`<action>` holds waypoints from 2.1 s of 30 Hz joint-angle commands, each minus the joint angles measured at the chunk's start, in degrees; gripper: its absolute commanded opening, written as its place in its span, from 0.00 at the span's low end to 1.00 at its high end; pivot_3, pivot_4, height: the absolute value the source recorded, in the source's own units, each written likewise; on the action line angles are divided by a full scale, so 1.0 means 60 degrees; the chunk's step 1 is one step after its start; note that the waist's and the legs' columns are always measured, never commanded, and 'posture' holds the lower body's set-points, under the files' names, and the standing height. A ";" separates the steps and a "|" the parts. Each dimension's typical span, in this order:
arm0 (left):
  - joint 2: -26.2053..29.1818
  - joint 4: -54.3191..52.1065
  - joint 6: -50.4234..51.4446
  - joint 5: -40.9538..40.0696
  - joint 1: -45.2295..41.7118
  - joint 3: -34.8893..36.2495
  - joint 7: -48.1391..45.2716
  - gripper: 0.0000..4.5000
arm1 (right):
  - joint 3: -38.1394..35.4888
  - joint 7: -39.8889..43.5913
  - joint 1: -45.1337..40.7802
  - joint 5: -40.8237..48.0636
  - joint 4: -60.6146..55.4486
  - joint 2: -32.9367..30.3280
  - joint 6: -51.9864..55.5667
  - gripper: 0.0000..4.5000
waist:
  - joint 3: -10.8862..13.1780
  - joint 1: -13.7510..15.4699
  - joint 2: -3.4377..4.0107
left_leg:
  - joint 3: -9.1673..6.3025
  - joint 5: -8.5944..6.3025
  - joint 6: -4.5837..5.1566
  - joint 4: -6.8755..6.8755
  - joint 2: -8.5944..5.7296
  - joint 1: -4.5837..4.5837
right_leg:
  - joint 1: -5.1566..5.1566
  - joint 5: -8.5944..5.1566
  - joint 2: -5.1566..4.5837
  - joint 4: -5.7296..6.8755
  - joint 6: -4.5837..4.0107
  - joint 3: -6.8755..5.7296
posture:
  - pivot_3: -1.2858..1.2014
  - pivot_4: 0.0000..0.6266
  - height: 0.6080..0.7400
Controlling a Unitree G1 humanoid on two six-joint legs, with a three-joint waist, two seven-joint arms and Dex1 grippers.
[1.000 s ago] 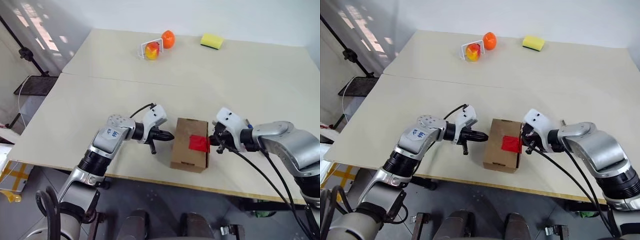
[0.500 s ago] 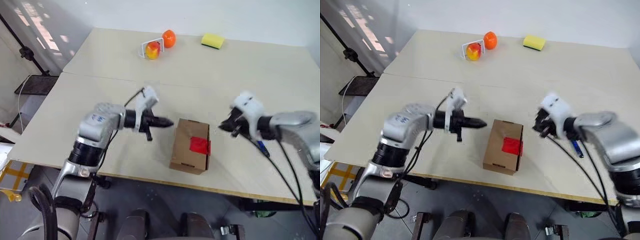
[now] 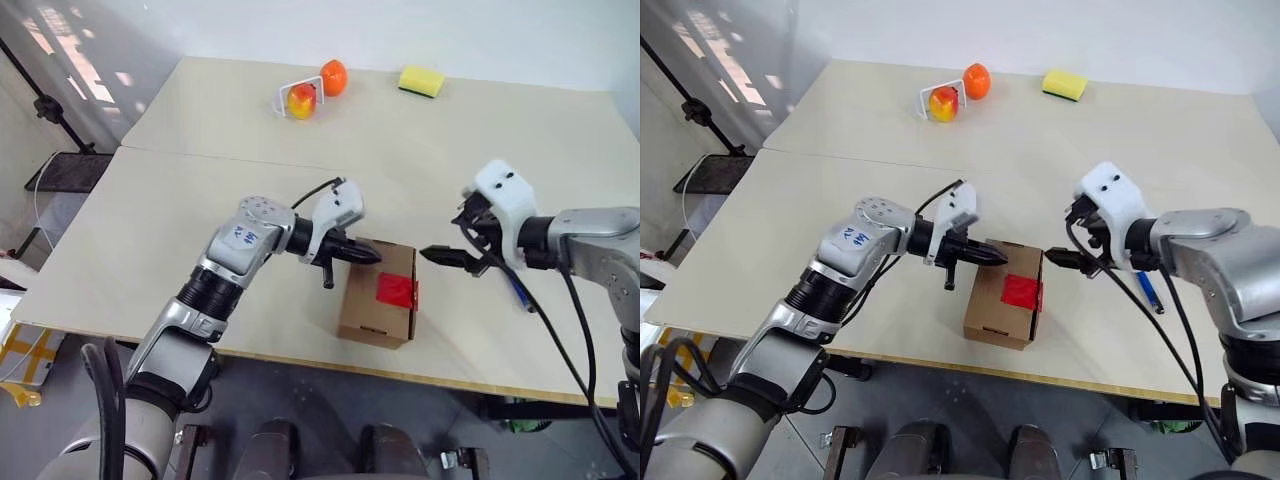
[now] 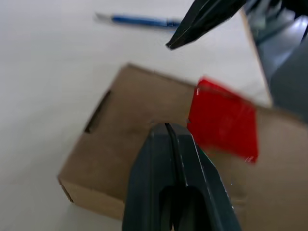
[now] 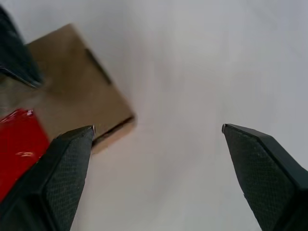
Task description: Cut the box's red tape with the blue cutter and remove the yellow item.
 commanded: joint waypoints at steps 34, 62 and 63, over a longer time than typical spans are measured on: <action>0.0240 0.0009 -0.0753 0.1070 0.0183 -0.0109 0.0061 0.00 | -0.0341 0.1613 0.1491 -0.0421 0.1751 -0.1113 -0.1145 0.99 | -0.0006 0.0027 -0.0019 | -0.0018 -0.0002 0.0004 0.0043 0.0007 0.0017 | 0.0019 0.0000 -0.0005 0.0039 0.0000 0.0005 | 0.52 0.24 1.00; 0.0166 -0.0141 -0.0798 0.1168 0.0189 -0.0176 -0.0064 0.00 | -0.0805 0.0949 -0.0775 0.1059 0.6152 0.2546 0.1984 0.76 | -0.0018 -0.0353 -0.0033 | -0.0003 0.0008 -0.0012 0.0042 0.0035 0.0059 | 0.0037 0.0000 0.0016 0.0059 -0.0001 0.0011 | 0.52 0.24 1.00; 0.0161 -0.0137 -0.0799 0.1165 0.0190 -0.0174 -0.0064 0.00 | -0.0899 0.0839 -0.0802 0.1021 0.6195 0.2601 0.2017 0.70 | -0.0018 -0.0353 -0.0033 | -0.0003 0.0008 -0.0012 0.0042 0.0035 0.0059 | 0.0037 0.0000 0.0015 0.0058 -0.0001 0.0011 | 0.52 0.24 1.00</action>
